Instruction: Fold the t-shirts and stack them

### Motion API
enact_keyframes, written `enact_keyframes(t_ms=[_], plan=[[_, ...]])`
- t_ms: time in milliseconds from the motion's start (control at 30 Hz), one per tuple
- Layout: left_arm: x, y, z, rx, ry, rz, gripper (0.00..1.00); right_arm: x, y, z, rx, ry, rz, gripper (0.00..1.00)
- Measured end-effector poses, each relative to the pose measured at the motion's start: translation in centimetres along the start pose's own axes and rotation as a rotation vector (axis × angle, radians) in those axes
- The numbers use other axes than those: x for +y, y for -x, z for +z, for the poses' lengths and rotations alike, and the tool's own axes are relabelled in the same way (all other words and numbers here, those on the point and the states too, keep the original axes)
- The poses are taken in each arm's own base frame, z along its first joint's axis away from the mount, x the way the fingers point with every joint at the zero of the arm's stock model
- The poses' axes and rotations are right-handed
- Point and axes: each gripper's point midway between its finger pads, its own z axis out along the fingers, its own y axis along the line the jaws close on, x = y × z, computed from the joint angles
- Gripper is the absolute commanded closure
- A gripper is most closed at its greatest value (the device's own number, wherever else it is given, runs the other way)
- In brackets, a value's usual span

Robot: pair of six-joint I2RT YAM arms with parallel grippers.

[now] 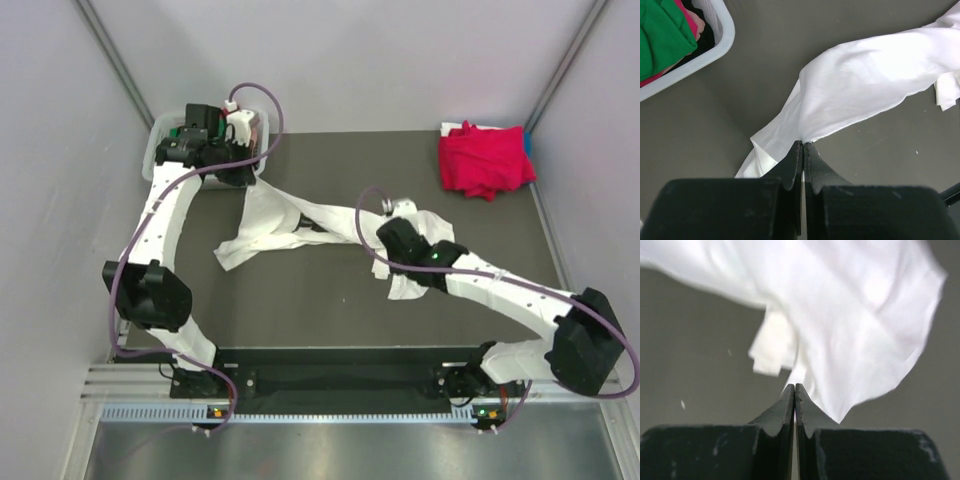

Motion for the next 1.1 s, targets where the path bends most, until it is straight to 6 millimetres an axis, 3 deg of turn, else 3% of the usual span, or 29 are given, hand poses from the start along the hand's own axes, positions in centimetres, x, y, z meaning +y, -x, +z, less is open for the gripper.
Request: enact_keyframes(t_ms=[133,233,300,333,367,433,467,500,633,733,900,933,967,1033,1100], plan=[[0.6,0.0,-0.2,-0.005,0.008,-0.012,1.00,-0.9,9.3,-3.8,-0.240,-0.056,0.022,1.00],[1.4,0.0,-0.7,-0.015,0.010,-0.040,1.00,-2.3,14.1,-7.3,-0.383,-0.092,0.053,1.00],[2.3,0.1,-1.3,-0.029,0.018,-0.063,1.00,-3.0,15.5,-9.1,-0.439,-0.097,0.071,0.98],[2.6,0.2,-1.5,-0.035,0.021,-0.070,1.00,-3.2,15.7,-9.5,-0.451,-0.093,0.077,0.92],[2.9,0.2,-1.8,-0.041,0.026,-0.078,1.00,-3.2,15.6,-9.5,-0.446,-0.089,0.074,0.66],[3.3,0.3,-2.3,-0.050,0.034,-0.088,1.00,-2.2,14.4,-8.4,-0.400,-0.055,0.068,0.39],[3.2,0.3,-2.4,-0.055,0.033,-0.088,1.00,-1.5,13.2,-7.4,-0.360,-0.034,0.057,0.03],[3.2,0.4,-2.6,-0.059,0.032,-0.087,1.00,-0.5,11.4,-6.0,-0.309,-0.013,0.041,0.00],[2.7,0.6,-2.9,-0.070,0.020,-0.079,1.00,2.3,1.4,-1.8,-0.048,0.045,-0.079,0.00],[2.6,0.7,-2.9,-0.071,0.017,-0.078,1.00,2.8,-3.0,-1.0,0.062,0.072,-0.099,0.00],[2.5,0.4,-2.8,-0.065,0.013,-0.081,1.00,3.3,-4.7,-0.9,0.112,0.104,-0.072,0.02],[2.5,0.3,-2.7,-0.063,0.013,-0.082,1.00,3.5,-4.7,-0.9,0.111,0.113,-0.067,0.05],[2.5,0.2,-2.7,-0.060,0.012,-0.082,1.00,3.8,-4.7,-0.9,0.111,0.124,-0.060,0.18],[2.5,0.1,-2.6,-0.057,0.012,-0.084,1.00,4.2,-5.0,-0.7,0.113,0.147,-0.047,0.31],[2.5,0.1,-2.6,-0.057,0.012,-0.084,1.00,4.4,-5.7,-0.5,0.128,0.155,-0.041,0.29]])
